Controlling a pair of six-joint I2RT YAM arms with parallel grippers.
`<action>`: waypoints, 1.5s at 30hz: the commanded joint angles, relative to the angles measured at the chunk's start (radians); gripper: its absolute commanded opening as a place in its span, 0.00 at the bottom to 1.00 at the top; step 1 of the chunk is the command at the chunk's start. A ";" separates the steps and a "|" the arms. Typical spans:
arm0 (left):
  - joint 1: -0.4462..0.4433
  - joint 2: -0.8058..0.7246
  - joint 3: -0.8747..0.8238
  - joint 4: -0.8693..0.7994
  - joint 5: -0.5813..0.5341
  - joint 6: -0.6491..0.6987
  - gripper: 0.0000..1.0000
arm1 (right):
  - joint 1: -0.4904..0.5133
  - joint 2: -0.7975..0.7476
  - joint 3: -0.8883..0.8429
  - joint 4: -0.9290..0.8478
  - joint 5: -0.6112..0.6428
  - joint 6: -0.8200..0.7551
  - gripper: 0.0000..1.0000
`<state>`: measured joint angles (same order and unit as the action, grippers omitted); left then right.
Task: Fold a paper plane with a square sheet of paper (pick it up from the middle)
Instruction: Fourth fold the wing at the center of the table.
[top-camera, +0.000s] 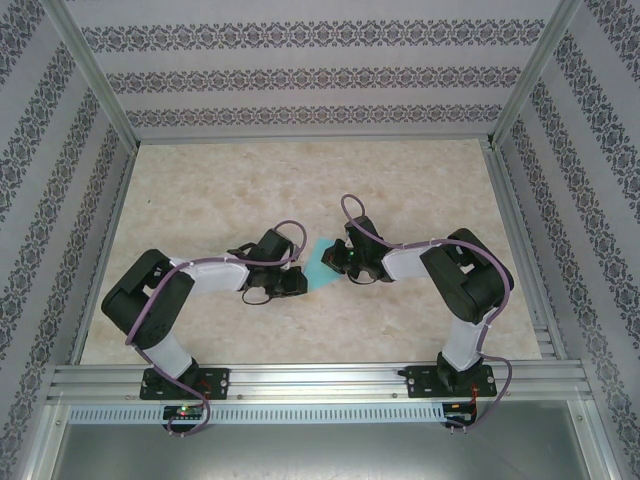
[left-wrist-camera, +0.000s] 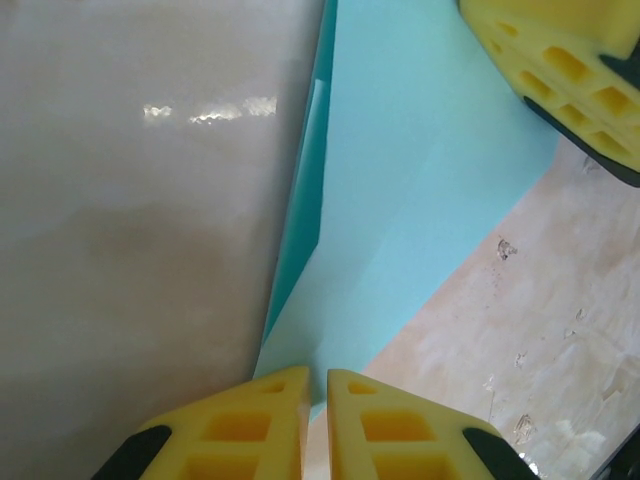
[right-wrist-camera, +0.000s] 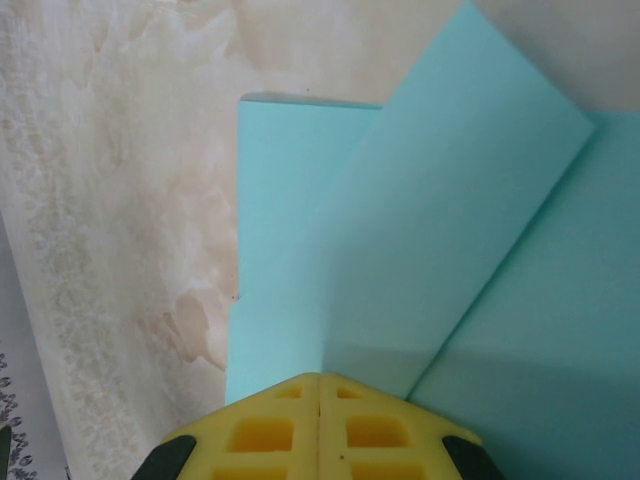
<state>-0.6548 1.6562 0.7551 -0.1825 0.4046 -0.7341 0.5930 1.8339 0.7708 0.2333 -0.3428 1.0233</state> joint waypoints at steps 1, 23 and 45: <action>0.004 -0.015 -0.049 -0.135 -0.031 0.017 0.15 | -0.008 0.096 -0.047 -0.200 0.090 -0.019 0.04; 0.006 -0.009 0.037 -0.006 -0.061 -0.003 0.06 | -0.007 0.110 -0.048 -0.203 0.088 -0.022 0.03; 0.006 0.045 -0.010 -0.135 -0.093 0.027 0.00 | 0.043 -0.158 0.065 -0.224 -0.038 -0.252 0.03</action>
<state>-0.6544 1.6535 0.7719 -0.2100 0.3374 -0.7227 0.6029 1.7157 0.8055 0.0341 -0.3607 0.8177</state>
